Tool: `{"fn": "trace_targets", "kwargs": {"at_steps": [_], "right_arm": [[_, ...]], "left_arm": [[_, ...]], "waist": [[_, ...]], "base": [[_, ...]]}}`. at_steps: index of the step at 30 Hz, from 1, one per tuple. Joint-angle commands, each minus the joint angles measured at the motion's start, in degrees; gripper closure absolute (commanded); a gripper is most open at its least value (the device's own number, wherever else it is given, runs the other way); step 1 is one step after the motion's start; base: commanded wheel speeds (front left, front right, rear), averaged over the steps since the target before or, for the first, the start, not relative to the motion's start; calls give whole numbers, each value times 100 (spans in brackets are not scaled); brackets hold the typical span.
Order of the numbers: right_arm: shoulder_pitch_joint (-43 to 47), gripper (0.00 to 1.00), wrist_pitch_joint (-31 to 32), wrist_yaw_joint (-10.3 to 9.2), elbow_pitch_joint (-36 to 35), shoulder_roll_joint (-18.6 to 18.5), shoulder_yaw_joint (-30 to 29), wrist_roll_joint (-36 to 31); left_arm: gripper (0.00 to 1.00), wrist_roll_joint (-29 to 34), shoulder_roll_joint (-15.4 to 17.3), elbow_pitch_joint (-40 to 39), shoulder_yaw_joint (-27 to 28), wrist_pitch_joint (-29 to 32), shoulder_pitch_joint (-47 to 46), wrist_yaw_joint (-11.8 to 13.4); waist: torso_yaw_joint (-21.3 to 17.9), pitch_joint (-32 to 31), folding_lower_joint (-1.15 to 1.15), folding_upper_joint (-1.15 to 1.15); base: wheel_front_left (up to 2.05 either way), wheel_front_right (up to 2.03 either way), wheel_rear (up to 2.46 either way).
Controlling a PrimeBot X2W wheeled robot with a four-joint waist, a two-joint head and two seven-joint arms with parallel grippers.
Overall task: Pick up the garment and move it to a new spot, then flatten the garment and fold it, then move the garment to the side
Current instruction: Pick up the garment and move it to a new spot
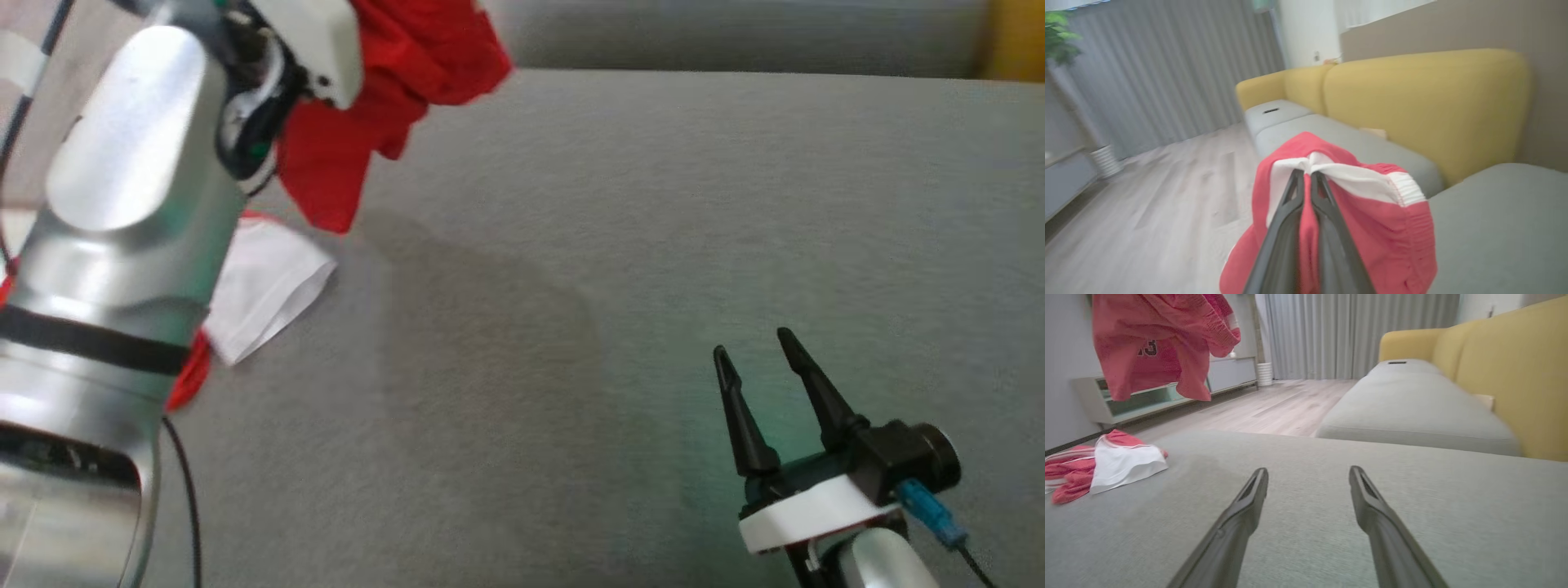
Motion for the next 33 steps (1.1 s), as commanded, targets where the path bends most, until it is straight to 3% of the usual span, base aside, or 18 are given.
{"fn": "trace_targets", "kwargs": {"at_steps": [1, 7, 15, 21, 31, 32, 33], "right_arm": [[-41, 0, -15, -5, -175, 34, 144, 12], [-49, 0, -15, -5, -292, 95, 231, 36], [-195, 0, -15, -5, -364, 119, 303, 94], [-328, 0, -15, -5, -435, 124, 401, 278], [-302, 0, -15, -5, -403, 125, 436, 361], [-272, 0, -15, -5, -402, 125, 424, 340], [-235, 0, -15, -5, -400, 125, 403, 320]], "left_arm": [[100, -112, 209, -316, 95, 54, -280, 7], [100, -480, 84, -983, -104, 267, -72, 16], [100, -1105, -484, -1246, -100, 243, 503, 35], [100, -1256, -612, -987, -251, -11, 1334, 117], [100, -1278, -230, 544, -124, -1369, 2950, 349], [77, -1267, -202, 623, -64, -1479, 3036, 411], [3, -1252, -182, 660, 7, -1565, 3122, 471]], "waist": [[-633, -443, 0, 0], [-1459, -515, 0, 0], [-2284, -262, 0, 0], [-2592, 6, 0, 0], [-2694, -78, 0, 0], [-2657, -119, 0, 0], [-2609, -172, 0, 0]], "base": [[0, 0, 0], [0, 0, 0], [0, 0, 0], [0, 0, 0], [0, 0, 0], [0, 0, 0], [0, 0, 0]]}}
